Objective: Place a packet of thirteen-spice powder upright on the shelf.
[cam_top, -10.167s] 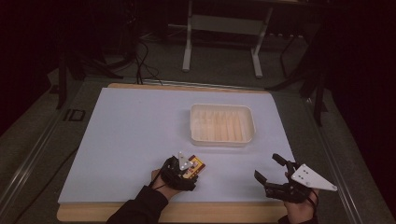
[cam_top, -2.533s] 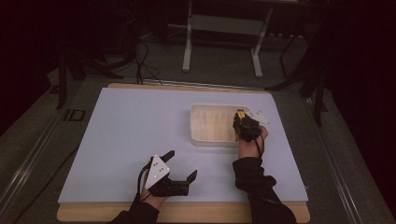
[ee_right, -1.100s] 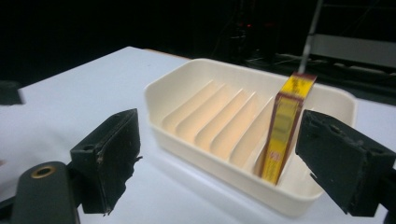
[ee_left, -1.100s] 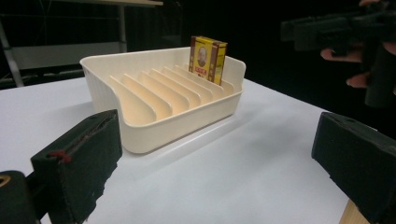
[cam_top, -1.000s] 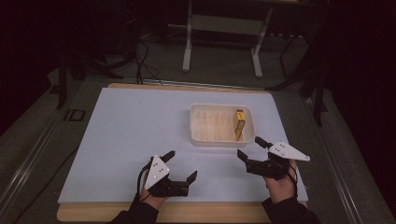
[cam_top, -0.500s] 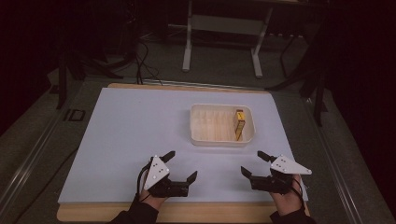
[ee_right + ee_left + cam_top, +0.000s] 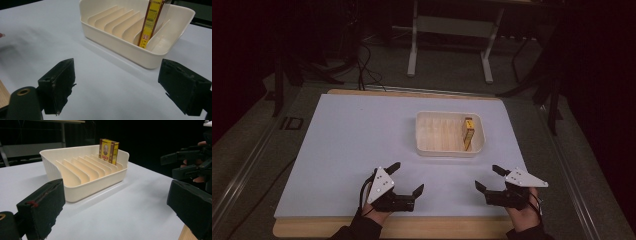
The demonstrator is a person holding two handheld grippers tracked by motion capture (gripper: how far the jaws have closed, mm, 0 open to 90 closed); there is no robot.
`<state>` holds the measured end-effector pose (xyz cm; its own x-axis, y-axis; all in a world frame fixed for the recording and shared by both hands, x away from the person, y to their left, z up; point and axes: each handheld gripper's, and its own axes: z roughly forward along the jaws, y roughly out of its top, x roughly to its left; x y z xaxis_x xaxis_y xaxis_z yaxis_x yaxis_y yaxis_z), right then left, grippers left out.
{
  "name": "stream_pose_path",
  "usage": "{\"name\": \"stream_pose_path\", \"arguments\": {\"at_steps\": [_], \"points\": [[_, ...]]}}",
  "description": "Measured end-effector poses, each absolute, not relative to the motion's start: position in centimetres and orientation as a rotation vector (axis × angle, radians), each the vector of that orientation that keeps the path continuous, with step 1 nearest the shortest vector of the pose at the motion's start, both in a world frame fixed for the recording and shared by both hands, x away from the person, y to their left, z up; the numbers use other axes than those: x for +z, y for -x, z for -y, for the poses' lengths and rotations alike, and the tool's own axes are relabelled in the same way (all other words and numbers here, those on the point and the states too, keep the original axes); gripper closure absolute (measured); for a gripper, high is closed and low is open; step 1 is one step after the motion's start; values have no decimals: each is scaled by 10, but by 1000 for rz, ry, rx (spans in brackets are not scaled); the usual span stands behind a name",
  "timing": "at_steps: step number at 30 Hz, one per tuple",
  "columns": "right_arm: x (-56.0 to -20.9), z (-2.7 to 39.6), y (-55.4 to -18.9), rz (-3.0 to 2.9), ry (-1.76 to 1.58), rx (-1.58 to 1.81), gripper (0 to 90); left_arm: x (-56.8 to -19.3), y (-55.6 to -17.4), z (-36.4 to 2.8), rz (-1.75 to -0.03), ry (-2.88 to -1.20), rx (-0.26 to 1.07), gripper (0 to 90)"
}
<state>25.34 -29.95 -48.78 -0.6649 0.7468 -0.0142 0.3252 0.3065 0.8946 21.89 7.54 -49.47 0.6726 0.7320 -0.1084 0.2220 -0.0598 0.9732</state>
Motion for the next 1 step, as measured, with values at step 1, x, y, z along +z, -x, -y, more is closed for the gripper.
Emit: {"name": "stream_pose_path", "arguments": {"at_steps": [1], "points": [[-488, 299, -253, -2152, -952, 1318, 140, -495, -219, -75, -797, -1617, 501, 28]]}}
